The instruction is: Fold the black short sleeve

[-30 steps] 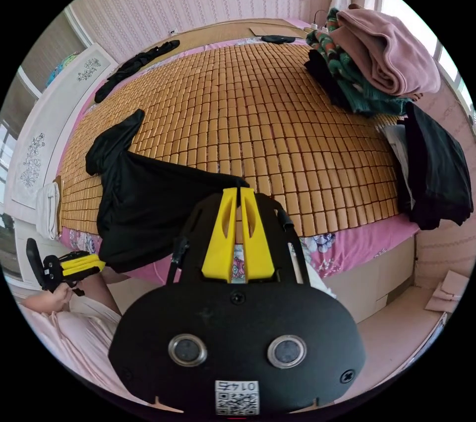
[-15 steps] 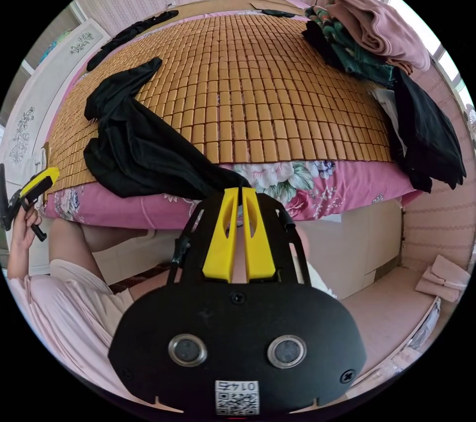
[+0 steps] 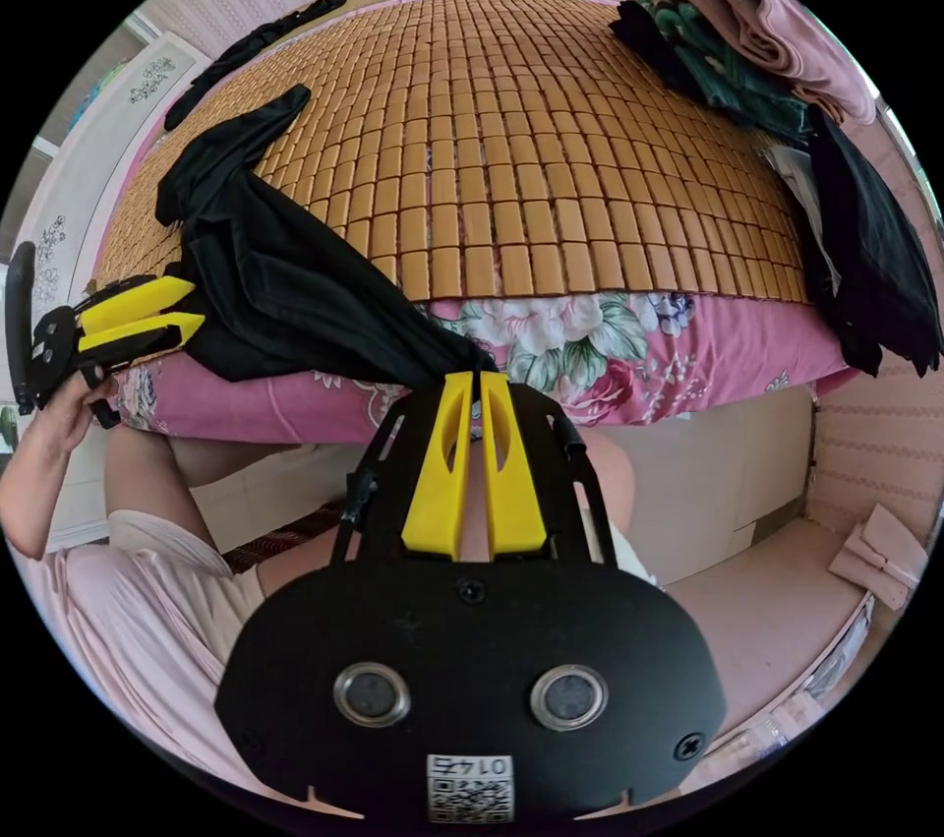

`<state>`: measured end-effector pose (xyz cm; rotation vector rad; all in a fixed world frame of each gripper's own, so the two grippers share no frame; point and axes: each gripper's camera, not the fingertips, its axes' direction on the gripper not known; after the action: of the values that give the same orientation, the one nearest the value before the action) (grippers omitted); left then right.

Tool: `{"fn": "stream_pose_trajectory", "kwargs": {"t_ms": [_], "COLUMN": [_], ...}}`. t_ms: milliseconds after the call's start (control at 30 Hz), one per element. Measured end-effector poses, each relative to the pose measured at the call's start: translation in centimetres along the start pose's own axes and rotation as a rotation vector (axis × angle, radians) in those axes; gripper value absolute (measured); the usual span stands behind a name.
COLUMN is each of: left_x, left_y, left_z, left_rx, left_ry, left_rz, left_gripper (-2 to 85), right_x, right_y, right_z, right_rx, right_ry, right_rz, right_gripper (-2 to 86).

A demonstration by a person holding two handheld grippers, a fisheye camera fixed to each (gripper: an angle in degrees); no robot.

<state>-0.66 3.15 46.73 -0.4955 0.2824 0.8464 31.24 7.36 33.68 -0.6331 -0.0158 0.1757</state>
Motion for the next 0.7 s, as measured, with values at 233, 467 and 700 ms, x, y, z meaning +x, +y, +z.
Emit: {"fn": "stream_pose_trajectory", "kwargs": {"t_ms": [233,467,700], "left_x": [-4.1,-7.9,-9.5], "left_y": [7.8,19.0,30.1], "left_z": [-3.6,-11.6,-22.3], "left_rx": [0.120,0.315,0.638], "left_ry": [0.006,0.078,0.093], "left_rz": [-0.142,-0.272,-0.397], "left_gripper": [0.3,-0.7,-0.9], "right_x": [1.6,5.2,8.9], "right_y": [2.4,6.1,12.4], "right_z": [0.2,-0.3,-10.3], "right_rx": [-0.010,-0.010,0.422], "right_ry": [-0.022,-0.155,-0.548], "right_rz": [-0.012,0.059,0.073], "right_gripper": [0.5,0.4,0.2]}}
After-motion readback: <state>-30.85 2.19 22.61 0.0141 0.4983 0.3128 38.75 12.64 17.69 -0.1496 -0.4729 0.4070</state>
